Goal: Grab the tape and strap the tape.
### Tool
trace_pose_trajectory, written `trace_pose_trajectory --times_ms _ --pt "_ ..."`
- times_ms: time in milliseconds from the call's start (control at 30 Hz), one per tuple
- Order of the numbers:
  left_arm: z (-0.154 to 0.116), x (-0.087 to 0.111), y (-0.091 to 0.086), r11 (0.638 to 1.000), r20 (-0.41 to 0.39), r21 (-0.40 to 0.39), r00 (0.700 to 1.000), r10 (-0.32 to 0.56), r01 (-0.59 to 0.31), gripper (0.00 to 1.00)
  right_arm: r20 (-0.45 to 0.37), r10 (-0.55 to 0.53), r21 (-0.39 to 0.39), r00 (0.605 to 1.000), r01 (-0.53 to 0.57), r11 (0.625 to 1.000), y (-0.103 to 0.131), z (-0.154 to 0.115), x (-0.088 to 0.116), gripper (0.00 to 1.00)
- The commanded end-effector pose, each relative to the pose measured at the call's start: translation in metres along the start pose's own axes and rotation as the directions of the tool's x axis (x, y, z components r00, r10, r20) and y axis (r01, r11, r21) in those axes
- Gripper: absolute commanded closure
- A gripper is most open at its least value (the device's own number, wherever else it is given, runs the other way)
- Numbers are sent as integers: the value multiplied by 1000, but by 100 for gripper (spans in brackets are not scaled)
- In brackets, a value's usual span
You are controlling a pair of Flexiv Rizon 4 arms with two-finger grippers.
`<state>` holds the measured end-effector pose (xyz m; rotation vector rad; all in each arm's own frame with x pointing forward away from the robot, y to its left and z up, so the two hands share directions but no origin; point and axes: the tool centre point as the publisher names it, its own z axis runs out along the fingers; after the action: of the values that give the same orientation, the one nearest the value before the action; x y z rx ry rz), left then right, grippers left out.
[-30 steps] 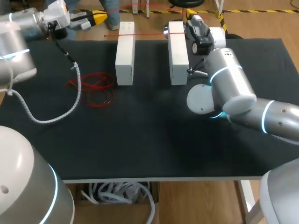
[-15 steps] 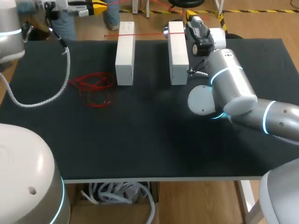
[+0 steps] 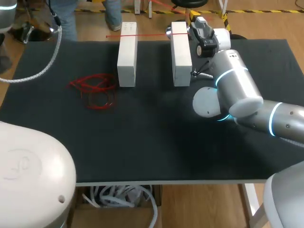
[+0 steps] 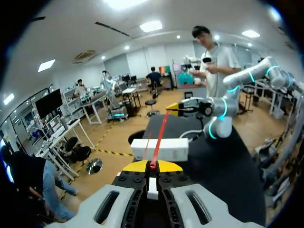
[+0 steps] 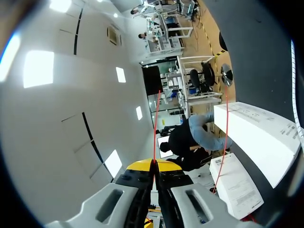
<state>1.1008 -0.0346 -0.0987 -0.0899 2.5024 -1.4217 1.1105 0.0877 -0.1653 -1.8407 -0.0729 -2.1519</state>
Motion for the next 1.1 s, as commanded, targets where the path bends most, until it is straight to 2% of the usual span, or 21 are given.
trace_pose_trajectory --times_ms 33,167,1100 --pt "-2 -2 -8 899 -3 -437 1000 31 -29 100 4 3 10 1000 -3 1000 2 2 0 100" --pt "-2 -2 -8 899 -3 -437 1000 31 -29 100 6 -33 27 999 33 999 0 2 0 100" --pt "-2 -2 -8 899 -3 -437 1000 31 -29 100 6 -33 27 999 33 999 0 2 0 100"
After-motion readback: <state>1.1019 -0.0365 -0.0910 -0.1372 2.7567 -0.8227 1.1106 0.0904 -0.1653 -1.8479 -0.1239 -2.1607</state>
